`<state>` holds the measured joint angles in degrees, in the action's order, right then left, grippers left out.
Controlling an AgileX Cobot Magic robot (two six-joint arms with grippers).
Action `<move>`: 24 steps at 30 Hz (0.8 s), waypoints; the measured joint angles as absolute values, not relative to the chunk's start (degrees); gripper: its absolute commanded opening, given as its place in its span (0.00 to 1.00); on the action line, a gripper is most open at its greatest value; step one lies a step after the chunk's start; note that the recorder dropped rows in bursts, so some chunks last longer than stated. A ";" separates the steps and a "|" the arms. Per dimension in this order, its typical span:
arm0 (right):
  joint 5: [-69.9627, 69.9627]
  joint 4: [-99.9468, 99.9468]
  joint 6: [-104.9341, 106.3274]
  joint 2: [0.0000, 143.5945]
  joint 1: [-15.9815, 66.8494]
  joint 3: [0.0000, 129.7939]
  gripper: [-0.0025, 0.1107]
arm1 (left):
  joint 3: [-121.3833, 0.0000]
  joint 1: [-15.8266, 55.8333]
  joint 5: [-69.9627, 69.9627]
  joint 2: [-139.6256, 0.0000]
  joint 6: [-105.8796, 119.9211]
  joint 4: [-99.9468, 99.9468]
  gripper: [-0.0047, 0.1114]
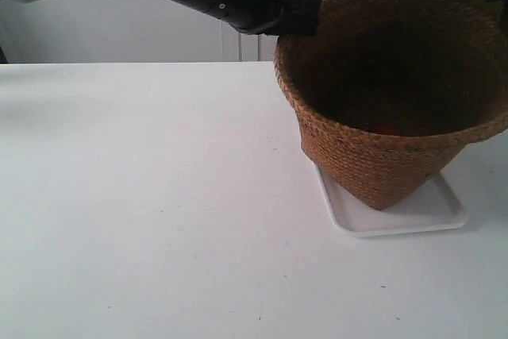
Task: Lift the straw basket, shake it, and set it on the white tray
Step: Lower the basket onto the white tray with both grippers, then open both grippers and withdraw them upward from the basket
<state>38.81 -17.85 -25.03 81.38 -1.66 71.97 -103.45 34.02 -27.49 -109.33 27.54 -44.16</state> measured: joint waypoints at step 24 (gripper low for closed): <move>28.16 -19.48 -25.98 74.67 -2.37 72.38 0.50 | -103.34 33.42 -28.24 -102.05 36.67 -37.91 0.77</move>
<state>28.16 -19.48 -25.98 74.67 -2.37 72.38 -103.34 33.42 -28.24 -102.05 36.67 -37.91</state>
